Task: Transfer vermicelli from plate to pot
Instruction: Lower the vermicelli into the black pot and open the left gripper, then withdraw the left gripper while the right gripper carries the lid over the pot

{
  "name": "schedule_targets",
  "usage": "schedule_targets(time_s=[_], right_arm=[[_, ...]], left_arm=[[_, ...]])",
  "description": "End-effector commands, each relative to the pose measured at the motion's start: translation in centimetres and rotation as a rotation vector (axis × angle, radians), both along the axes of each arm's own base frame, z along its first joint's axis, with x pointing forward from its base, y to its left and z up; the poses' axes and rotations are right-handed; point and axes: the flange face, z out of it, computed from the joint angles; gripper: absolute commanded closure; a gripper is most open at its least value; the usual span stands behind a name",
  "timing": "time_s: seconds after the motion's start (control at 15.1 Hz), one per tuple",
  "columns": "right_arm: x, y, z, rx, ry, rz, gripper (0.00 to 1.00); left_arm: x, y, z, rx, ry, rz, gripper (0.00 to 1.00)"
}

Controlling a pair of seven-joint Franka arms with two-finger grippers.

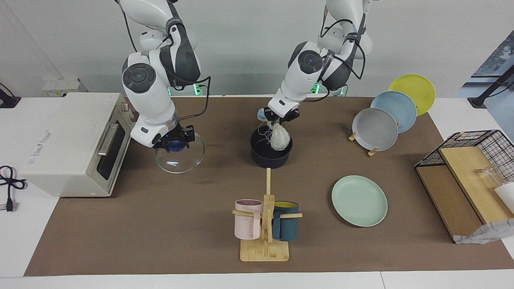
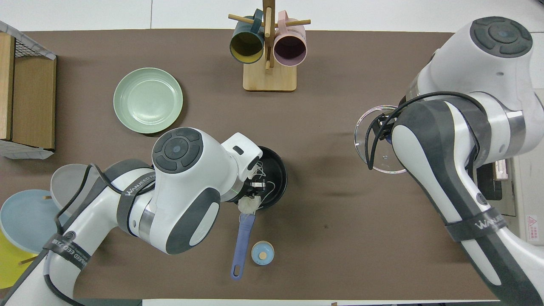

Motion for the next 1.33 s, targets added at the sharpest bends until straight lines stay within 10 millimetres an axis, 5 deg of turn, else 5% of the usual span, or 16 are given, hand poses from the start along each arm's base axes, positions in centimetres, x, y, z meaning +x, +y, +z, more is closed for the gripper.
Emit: schedule_targets(time_s=[0.0, 0.27, 0.53, 0.6, 0.66, 0.8, 0.99, 1.26], right_arm=[[-0.4, 1.9, 1.4, 0.023, 0.010, -0.038, 1.00], [-1.3, 5.3, 1.5, 0.014, 0.003, -0.074, 1.00], [-1.7, 6.6, 1.5, 0.009, 0.000, -0.095, 1.00], [-1.7, 6.6, 1.6, 0.008, 0.000, -0.098, 1.00], [-1.7, 6.8, 1.5, 0.008, 0.000, -0.101, 1.00], [-1.7, 6.8, 1.6, 0.009, -0.005, -0.108, 1.00], [-1.9, 7.8, 1.6, 0.012, -0.009, -0.107, 1.00], [-2.8, 11.7, 1.9, 0.021, -0.055, -0.144, 1.00]], left_arm=[[0.1, 0.1, -0.4, -0.028, -0.018, 0.020, 1.00], [0.6, 0.7, -1.9, -0.038, -0.048, 0.031, 1.00], [0.4, 0.5, -3.0, -0.040, -0.064, 0.039, 1.00], [0.4, 0.5, -3.0, -0.039, -0.064, 0.034, 0.74], [0.4, 0.5, -3.0, -0.033, -0.061, 0.029, 0.01], [0.7, 0.7, -2.2, -0.032, -0.062, 0.026, 0.00], [2.6, 2.3, 2.7, -0.022, -0.014, 0.032, 0.00], [7.9, 11.3, 11.7, 0.010, -0.073, 0.037, 0.00]])
